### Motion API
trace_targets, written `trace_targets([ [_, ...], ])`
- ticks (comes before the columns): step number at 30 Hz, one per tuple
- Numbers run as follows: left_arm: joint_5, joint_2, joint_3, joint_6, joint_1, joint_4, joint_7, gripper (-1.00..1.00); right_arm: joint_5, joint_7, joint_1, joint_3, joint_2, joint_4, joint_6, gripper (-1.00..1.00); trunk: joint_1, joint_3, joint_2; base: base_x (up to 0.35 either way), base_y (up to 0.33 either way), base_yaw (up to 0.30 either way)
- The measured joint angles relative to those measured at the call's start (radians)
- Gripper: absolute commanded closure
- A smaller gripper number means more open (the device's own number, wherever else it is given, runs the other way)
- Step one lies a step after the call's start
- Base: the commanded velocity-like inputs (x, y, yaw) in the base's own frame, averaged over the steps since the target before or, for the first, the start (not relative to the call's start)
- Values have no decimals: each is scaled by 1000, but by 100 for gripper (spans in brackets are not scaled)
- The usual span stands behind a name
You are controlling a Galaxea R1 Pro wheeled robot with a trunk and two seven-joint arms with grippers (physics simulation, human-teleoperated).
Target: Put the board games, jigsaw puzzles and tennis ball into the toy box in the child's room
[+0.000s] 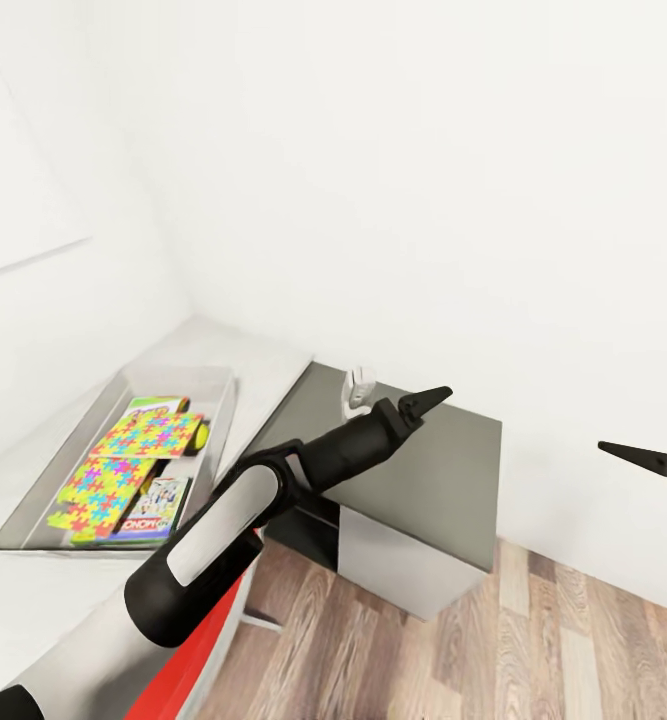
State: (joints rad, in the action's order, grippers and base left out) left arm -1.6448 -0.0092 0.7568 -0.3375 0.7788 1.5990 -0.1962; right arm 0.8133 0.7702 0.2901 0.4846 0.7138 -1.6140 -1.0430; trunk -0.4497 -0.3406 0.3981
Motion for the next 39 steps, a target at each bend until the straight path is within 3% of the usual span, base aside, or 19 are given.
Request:
trace_targets([
  [17, 0, -1, 0, 0, 0, 1, 1, -100, -1, 0, 0, -4, -3, -1, 0, -100, 0, 20, 0, -164, 0, -223],
  [25, 1, -1, 0, 1, 0, 0, -1, -100, -3, 0, 0, -13, -27, -1, 0, -100, 0, 30, 0, -22, 0, -205],
  [39, 2, -1, 0, 1, 0, -1, -2, -100, -4, -1, 0, -39, -48, -1, 0, -100, 0, 50, 0, -4, 0, -160],
])
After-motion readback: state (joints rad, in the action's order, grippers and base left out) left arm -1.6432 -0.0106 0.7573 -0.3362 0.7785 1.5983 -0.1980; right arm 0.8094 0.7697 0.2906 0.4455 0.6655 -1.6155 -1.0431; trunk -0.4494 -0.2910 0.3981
